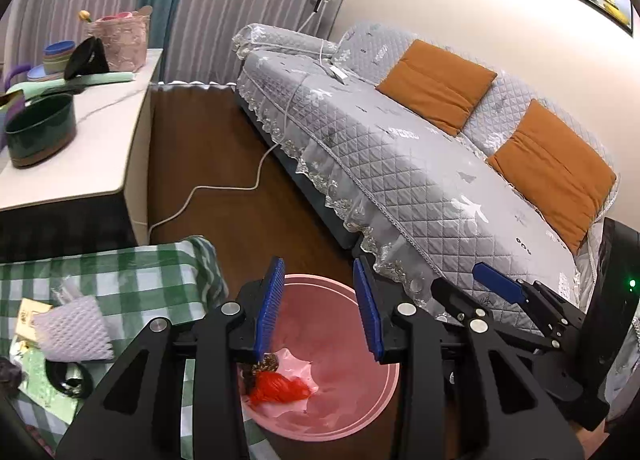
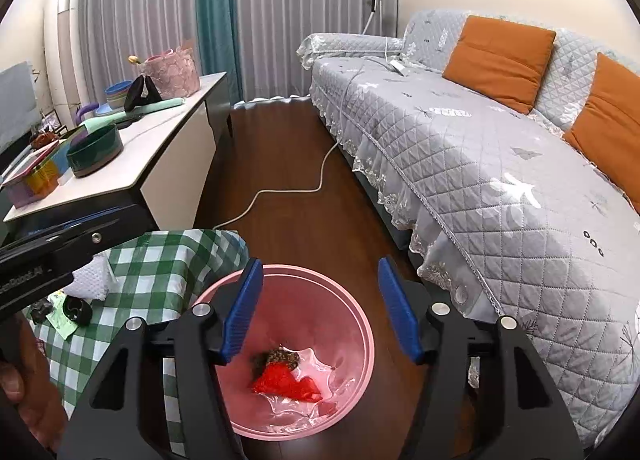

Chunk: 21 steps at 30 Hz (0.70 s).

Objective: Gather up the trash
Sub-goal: 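Carry both held items over the pink bin with both tools, then open both tools to drop the items into the pink bin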

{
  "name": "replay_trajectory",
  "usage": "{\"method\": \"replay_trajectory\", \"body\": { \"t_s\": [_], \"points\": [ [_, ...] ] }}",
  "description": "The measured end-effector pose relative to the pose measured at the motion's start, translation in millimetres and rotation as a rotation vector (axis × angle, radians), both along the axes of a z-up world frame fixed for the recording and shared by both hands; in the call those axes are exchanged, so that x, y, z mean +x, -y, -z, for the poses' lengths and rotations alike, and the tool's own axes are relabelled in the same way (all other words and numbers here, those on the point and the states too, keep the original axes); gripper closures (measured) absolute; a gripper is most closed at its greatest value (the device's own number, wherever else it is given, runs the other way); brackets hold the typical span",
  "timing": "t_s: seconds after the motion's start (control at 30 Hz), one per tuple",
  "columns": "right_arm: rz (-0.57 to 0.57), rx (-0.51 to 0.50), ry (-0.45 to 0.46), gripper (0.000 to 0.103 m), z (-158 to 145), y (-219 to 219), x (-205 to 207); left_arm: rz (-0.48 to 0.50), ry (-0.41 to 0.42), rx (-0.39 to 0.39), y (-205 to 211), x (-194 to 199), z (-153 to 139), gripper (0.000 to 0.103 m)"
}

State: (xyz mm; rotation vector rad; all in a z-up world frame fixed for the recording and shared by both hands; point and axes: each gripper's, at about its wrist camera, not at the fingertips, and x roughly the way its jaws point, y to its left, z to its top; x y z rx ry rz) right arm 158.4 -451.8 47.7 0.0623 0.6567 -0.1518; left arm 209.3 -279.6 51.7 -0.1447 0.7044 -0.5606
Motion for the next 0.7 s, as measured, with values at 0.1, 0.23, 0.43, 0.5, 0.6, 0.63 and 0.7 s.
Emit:
{"method": "replay_trajectory", "body": {
  "t_s": [0.1, 0.23, 0.43, 0.5, 0.6, 0.63, 0.7],
  "points": [
    [-0.009, 0.005, 0.023, 0.041, -8, -7, -3, -0.012, 0.01, 0.003, -12, -6, -6, 0.067],
    [-0.029, 0.014, 0.066, 0.035, -21, -17, -9, -0.031, 0.033, 0.024, -36, -18, -15, 0.067],
    [-0.041, 0.026, 0.12, 0.027, -38, -32, -17, -0.085, 0.052, 0.043, -93, -33, -38, 0.067],
    [-0.05, 0.044, 0.13, 0.027, -43, -39, -18, -0.097, 0.066, 0.061, -113, -39, -47, 0.067],
    [-0.061, 0.037, 0.151, 0.027, -49, -53, -22, -0.121, 0.082, 0.076, -146, -47, -58, 0.067],
    [-0.065, 0.032, 0.158, 0.028, -50, -57, -23, -0.131, 0.086, 0.078, -159, -50, -62, 0.067],
    [-0.067, 0.017, 0.166, 0.032, -52, -68, -25, -0.152, 0.098, 0.084, -181, -55, -66, 0.067]
  ]
}}
